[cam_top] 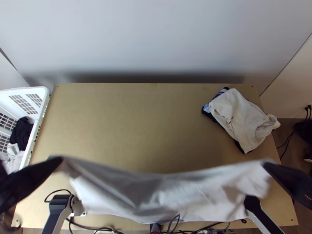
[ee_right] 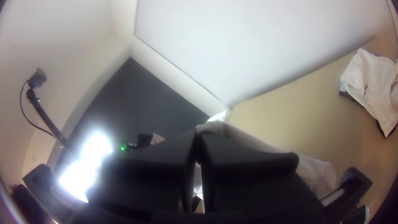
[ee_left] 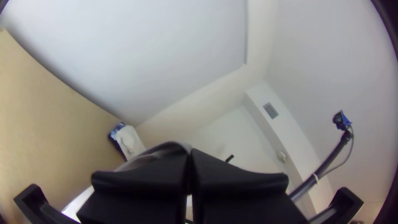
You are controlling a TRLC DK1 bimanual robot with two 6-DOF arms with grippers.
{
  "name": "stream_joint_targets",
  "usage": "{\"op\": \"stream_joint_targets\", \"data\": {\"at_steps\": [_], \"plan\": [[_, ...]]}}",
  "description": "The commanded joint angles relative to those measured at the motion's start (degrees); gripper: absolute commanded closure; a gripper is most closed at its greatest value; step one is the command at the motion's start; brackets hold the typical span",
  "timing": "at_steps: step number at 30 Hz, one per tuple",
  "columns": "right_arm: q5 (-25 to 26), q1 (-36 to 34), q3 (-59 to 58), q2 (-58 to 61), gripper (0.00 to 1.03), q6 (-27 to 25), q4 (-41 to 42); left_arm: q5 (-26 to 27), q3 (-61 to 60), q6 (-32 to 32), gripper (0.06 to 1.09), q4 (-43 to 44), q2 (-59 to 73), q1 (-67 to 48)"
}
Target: Fold the t-shirt
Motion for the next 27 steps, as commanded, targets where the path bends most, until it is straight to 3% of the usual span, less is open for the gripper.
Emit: {"op": "stream_joint_targets", "data": {"at_steps": [1, 7, 12, 16, 21, 27], "plan": [[-0.2, 1.5, -20.8, -1.4, 1.00, -2.4, 12.2, -0.6, -17.1, 3.8, 1.05, 9.8, 1.7, 8.6], [-0.2, 0.1, -31.3, 5.6, 1.00, -8.0, 24.8, -7.1, -23.5, 5.7, 1.05, 22.4, 15.4, 9.4], [-2.4, -5.0, -35.1, 16.8, 1.00, -8.2, 37.4, -14.5, -28.9, 10.7, 1.05, 34.4, 29.2, 8.9], [-4.3, -9.8, -33.1, 29.7, 1.00, -8.1, 44.5, -17.4, -26.4, 12.2, 1.05, 41.7, 42.5, 9.3], [-4.5, -13.7, -25.6, 45.5, 1.00, -7.9, 46.4, -21.2, -18.7, 13.0, 1.05, 46.2, 59.3, 9.2], [-4.7, -16.6, -14.1, 60.4, 1.00, -3.1, 46.4, -24.0, -4.7, 13.2, 1.05, 45.6, 75.5, 8.8]]}}
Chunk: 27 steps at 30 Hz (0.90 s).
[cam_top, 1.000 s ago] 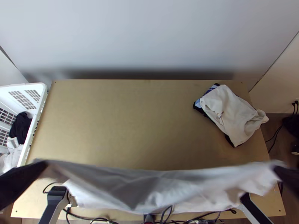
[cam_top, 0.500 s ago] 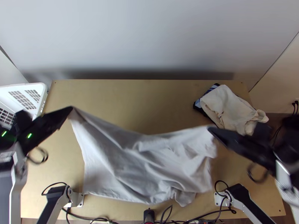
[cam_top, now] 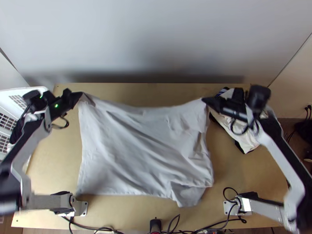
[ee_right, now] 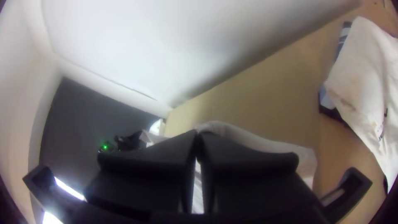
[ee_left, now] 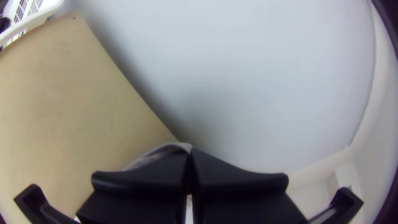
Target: Fold the t-shirt
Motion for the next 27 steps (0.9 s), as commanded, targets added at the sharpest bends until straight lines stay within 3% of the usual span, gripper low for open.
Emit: {"op": "stream_joint_targets", "data": {"at_steps": [1, 13, 27], "plan": [[-0.3, -4.4, 11.8, 18.6, 1.00, 3.5, 1.9, -3.6, 14.0, 0.7, 1.05, 1.6, 20.3, -0.2], [1.5, -6.5, 33.1, 33.3, 1.00, 7.9, -3.1, -5.8, 30.3, -1.1, 1.05, -5.2, 30.2, -1.5], [1.7, -5.9, 28.0, 37.7, 1.00, 5.9, 0.1, -6.9, 31.5, 0.8, 1.05, -5.6, 35.0, -3.6]]}}
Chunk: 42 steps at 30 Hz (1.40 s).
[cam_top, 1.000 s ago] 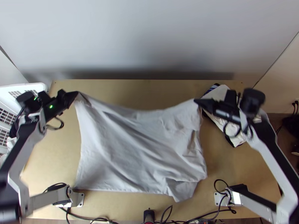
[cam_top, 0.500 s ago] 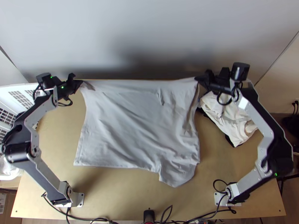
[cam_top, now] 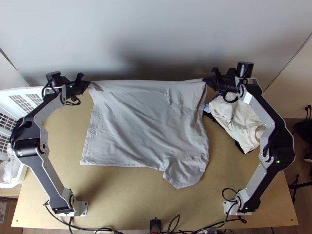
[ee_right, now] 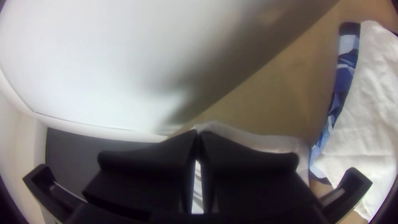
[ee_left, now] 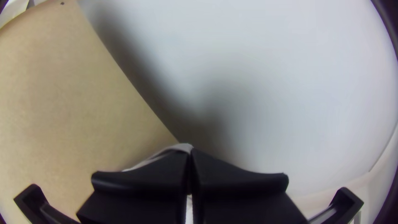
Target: Fold the t-shirt
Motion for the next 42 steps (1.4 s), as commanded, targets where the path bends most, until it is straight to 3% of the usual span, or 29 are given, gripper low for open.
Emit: {"op": "stream_joint_targets", "data": {"at_steps": [1, 9, 17, 33, 42], "plan": [[0.2, 0.6, -2.3, 2.5, 1.00, -0.8, 2.9, -0.3, 1.5, 1.1, 1.05, -0.4, 2.4, -1.1], [1.5, 2.9, -2.4, 6.5, 1.00, -1.1, 3.1, -1.2, 7.5, 2.3, 1.05, -5.5, 8.3, -2.0], [2.6, 3.1, -0.5, 11.6, 1.00, -0.6, 3.1, -2.7, 21.8, 2.6, 1.05, -20.5, 18.0, -2.0], [5.7, 2.4, -0.6, 11.5, 1.00, -0.2, 3.2, -1.0, 27.2, 2.1, 1.05, -25.2, 19.4, -2.6], [5.7, 2.3, 0.5, 7.5, 1.00, -0.7, -6.5, 0.9, 38.6, 11.6, 1.05, -51.9, 18.6, -4.2]]}}
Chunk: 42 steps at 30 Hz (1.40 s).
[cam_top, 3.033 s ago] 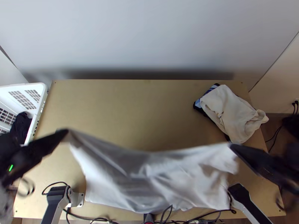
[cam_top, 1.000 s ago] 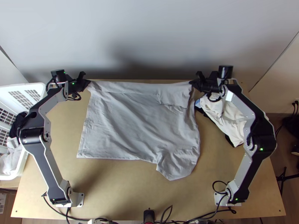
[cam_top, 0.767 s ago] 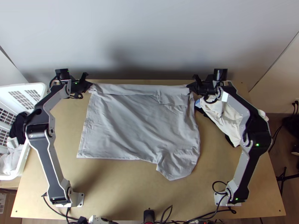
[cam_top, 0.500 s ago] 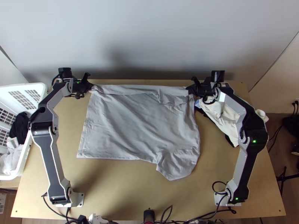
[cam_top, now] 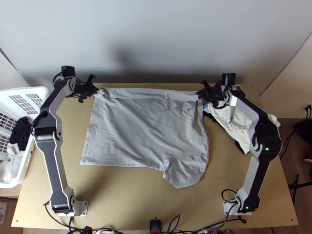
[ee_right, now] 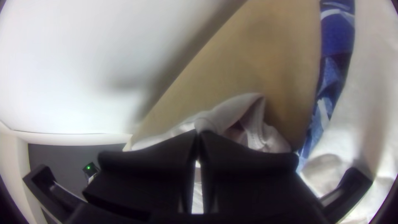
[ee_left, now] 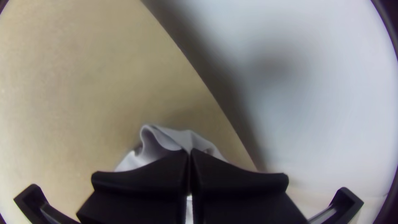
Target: Fold the t-shirt
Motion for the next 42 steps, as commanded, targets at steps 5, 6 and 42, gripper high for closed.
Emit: {"op": "stream_joint_targets", "data": {"at_steps": [5, 6, 42], "plan": [[0.1, 0.4, 5.4, -2.5, 1.00, -2.8, -16.1, 1.2, 7.3, 7.9, 1.05, -20.5, -2.0, -1.6], [0.1, 0.5, 6.1, -2.6, 1.00, -3.4, -18.0, 1.2, 7.3, 8.2, 1.05, -21.4, -2.3, -1.6], [9.6, 3.9, -2.1, -13.0, 1.00, -17.4, -47.8, 3.5, -0.7, 36.2, 1.05, -36.8, -4.5, 7.5]]}}
